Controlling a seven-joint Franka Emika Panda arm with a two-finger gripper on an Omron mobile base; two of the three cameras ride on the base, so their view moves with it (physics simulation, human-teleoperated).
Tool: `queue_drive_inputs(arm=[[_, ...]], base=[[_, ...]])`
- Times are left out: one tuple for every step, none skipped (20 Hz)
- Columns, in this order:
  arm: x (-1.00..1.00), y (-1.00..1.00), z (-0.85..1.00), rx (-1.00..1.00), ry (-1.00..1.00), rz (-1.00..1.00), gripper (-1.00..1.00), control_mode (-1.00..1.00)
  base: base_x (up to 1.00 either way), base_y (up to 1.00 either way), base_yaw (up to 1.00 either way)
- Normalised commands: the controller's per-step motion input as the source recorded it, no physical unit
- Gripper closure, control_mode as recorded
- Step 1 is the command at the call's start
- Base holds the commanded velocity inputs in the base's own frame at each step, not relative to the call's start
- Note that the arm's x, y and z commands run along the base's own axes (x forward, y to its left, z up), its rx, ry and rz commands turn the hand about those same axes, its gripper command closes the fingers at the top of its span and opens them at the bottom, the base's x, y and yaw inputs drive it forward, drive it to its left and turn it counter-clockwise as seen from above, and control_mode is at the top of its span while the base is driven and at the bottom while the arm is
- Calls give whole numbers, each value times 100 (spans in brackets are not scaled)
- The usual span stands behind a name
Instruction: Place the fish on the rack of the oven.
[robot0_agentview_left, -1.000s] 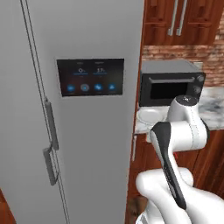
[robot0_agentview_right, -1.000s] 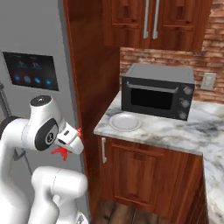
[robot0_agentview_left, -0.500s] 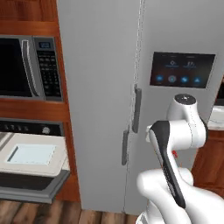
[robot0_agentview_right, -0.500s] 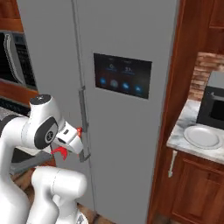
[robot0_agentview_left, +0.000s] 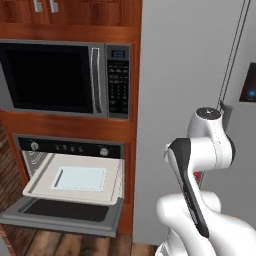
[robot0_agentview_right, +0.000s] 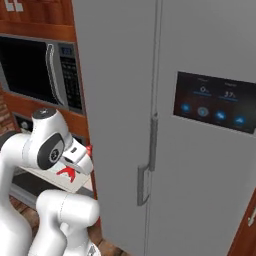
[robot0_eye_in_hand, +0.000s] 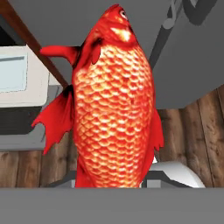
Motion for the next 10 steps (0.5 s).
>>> queue_drive_inputs(arm=[[0,0,0,0,0,0,100,100],[0,0,0,0,0,0,100,100],[0,0,0,0,0,0,100,100],[0,0,0,0,0,0,100,100],[0,0,0,0,0,0,100,100],[0,0,0,0,0,0,100,100],[0,0,0,0,0,0,100,100],[0,0,0,0,0,0,100,100],[0,0,0,0,0,0,100,100],[0,0,0,0,0,0,100,100]], base=[[31,0,0],[26,16,0],[21,16,-6],[34,21,-11],[44,34,-13],[41,44,-15],[42,41,-15],[47,36,-12],[52,35,-11],[55,36,-11]])
